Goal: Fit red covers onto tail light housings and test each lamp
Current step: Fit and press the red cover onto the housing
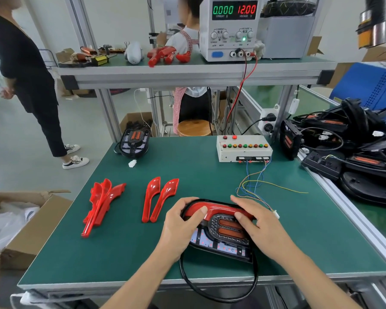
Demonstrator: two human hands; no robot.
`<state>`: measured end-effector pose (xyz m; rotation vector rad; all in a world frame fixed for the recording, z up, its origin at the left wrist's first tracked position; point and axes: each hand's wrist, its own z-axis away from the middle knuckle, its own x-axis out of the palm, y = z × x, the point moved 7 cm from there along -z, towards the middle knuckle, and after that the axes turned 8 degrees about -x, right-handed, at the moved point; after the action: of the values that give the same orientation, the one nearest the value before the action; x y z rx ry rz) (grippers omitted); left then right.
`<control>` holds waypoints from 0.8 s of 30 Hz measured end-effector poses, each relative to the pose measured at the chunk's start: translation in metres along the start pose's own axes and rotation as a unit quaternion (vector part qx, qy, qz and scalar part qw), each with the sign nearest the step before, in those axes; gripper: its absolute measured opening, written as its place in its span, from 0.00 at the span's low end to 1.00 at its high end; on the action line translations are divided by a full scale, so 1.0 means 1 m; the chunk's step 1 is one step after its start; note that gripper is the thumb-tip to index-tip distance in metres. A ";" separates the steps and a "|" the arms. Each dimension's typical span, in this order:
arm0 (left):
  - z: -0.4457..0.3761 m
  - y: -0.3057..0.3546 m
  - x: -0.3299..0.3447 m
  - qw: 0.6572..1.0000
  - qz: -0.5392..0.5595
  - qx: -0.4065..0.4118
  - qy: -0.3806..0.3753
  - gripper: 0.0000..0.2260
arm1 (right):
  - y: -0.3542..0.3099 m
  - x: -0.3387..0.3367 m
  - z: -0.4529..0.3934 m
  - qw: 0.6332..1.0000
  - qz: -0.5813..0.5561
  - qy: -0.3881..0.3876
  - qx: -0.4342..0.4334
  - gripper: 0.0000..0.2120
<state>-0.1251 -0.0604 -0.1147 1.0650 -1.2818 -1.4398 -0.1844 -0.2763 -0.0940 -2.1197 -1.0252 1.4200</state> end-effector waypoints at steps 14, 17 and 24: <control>0.002 0.000 0.000 0.999 0.033 -0.012 -0.012 0.24 | -0.011 -0.005 -0.001 0.995 0.034 0.089 -0.042 0.13; 0.001 -0.001 -0.001 1.000 0.023 -0.002 -0.014 0.23 | -0.011 -0.004 -0.003 0.996 0.048 0.064 -0.039 0.14; 0.001 0.000 -0.002 1.000 -0.004 0.007 0.011 0.11 | -0.009 -0.004 -0.005 0.996 0.066 0.022 -0.061 0.15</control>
<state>-0.1262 -0.0583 -0.1145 1.0942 -1.2753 -1.4237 -0.1835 -0.2728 -0.0837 -2.3338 -0.9946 1.3944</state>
